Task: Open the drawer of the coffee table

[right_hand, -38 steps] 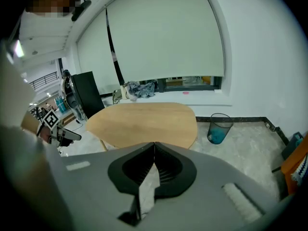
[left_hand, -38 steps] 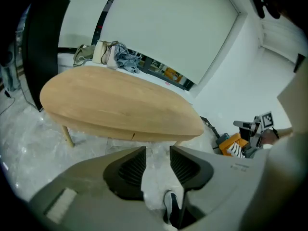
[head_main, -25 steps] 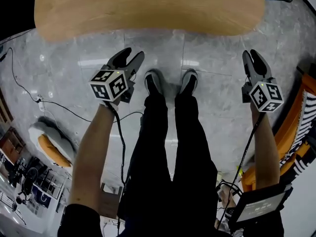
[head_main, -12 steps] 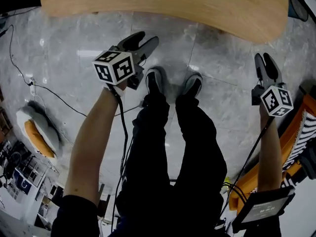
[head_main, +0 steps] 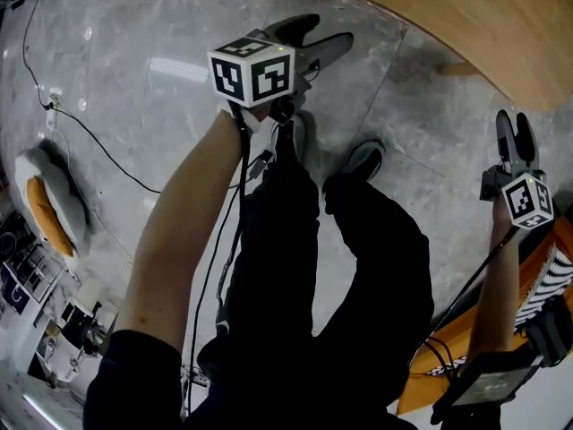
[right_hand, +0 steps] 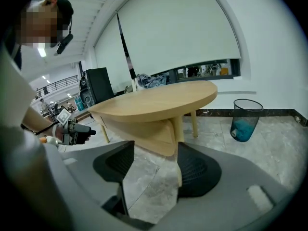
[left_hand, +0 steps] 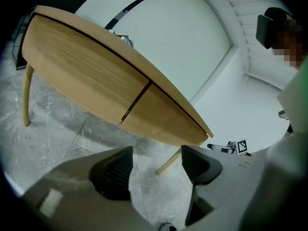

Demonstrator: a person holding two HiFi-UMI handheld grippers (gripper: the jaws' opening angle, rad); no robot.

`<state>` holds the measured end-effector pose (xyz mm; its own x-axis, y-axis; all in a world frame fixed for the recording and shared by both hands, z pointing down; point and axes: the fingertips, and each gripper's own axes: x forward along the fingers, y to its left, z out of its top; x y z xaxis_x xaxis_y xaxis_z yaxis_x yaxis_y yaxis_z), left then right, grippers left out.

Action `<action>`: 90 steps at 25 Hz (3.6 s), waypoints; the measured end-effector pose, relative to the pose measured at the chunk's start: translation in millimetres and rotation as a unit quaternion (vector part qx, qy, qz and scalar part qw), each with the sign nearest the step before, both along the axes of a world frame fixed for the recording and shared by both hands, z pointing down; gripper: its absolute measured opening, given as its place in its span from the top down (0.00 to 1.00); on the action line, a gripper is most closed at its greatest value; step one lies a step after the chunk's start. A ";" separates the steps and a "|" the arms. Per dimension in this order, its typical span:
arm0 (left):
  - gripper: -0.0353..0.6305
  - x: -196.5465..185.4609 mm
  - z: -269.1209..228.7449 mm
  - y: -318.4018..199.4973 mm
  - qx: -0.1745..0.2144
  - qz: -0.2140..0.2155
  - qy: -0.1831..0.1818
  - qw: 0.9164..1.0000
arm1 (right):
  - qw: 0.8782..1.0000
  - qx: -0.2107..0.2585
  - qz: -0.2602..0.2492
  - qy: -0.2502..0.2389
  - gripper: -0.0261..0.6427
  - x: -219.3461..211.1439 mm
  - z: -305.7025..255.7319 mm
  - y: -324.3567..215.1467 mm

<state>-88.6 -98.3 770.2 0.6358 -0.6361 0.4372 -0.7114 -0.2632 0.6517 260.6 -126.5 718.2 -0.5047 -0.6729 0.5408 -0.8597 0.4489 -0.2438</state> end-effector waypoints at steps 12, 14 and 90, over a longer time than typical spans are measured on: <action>0.46 -6.8 35.6 -53.1 0.007 -0.012 0.049 0.999 | 0.997 0.050 -0.058 0.011 0.49 -14.3 16.5 -30.0; 0.46 -4.3 38.8 -57.4 0.011 0.008 0.038 0.999 | 0.996 0.059 -0.060 0.021 0.47 -18.1 14.1 -34.8; 0.47 -34.2 6.6 34.0 0.003 0.050 -0.068 0.996 | 0.994 0.007 -0.101 0.044 0.49 -44.9 13.7 55.9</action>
<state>-122.7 -64.3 776.7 0.6310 -0.5756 0.5201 -0.7630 -0.3395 0.5500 215.7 -70.6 731.9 -0.5821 -0.5706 0.5794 -0.7690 0.6179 -0.1640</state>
